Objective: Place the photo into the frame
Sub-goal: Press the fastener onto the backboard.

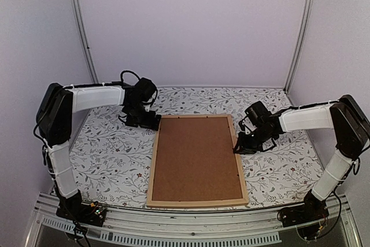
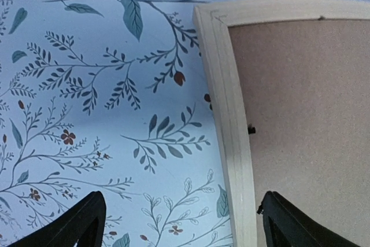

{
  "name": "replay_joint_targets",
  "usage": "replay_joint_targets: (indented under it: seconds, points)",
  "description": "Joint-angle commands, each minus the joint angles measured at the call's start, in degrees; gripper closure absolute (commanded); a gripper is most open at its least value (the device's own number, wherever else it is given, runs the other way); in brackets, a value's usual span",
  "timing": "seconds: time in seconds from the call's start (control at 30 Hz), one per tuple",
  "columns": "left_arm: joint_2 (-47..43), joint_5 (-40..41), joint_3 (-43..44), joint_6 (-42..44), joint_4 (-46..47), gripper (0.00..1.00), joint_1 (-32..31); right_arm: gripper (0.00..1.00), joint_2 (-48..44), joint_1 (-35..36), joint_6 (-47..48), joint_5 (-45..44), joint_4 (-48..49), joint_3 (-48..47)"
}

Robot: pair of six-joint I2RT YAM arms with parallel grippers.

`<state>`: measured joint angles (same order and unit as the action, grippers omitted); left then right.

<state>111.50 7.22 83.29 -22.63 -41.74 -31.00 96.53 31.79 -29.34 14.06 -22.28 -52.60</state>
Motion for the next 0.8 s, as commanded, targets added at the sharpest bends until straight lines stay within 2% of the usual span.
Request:
replay_joint_targets:
  seconds: [0.0, 0.17, 0.37, 0.77]
  points:
    - [-3.22, 2.88, -2.36, -2.65, -5.92, 0.03, -3.92, 0.88, 2.41, 0.05, -0.42, 1.1, 3.96, 1.65]
    - [-5.93, 4.38, -6.24, -6.83, -10.15, 0.03, -6.63, 0.89, 2.35, 0.03, -0.8, 1.31, 4.62, 2.06]
    - [-9.06, 3.66, -10.26, -9.61, -10.52, 0.01, -8.16, 0.9, 1.74, 0.03, -0.89, 1.01, 4.62, 2.33]
    - [-5.74, 3.91, -9.26, -9.8, -9.64, 0.0, -9.07, 0.9, 1.53, 0.03, -0.8, 0.9, 4.31, 2.4]
